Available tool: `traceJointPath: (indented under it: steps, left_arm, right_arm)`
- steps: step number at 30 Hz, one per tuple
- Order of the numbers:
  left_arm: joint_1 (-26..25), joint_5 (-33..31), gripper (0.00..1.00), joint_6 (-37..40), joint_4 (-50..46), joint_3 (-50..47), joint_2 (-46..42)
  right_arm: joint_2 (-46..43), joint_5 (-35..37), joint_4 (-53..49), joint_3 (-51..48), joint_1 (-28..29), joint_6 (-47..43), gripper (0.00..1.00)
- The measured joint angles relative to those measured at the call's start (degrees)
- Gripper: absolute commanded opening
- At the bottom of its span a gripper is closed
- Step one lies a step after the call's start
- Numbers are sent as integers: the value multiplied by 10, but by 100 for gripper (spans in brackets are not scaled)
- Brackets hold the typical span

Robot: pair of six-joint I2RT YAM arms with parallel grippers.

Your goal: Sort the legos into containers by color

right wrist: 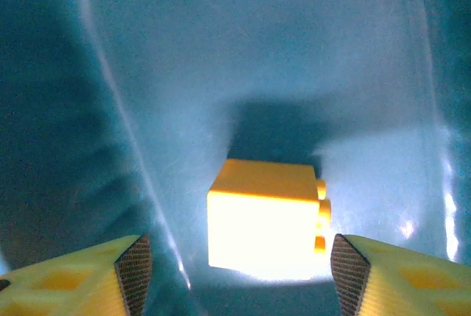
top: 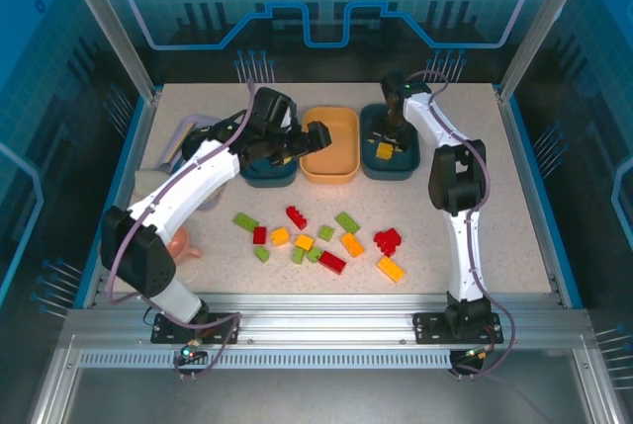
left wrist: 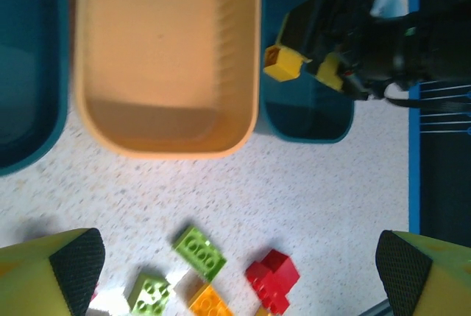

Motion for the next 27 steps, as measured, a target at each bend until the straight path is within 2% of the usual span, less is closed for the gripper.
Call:
traceJointPath:
  steps: [4,14,22,27]
  left_arm:
    - [0,-16,99,-5,-36,-44,-56]
    - [0,-53,99,-27,-123,-167,-190]
    - [4,-73,98,-50,-176,-265,-277]
    - [17,-75,95,-61,-195,-315,-295]
  right_arm:
    - [-69,12,2,-27,17,-13,68]
    - [-388,41,89,-221,127,-56,67]
    - [-551,26,180,-460,255,-93,68]
    - [-612,26,233,-582,376,-105,67]
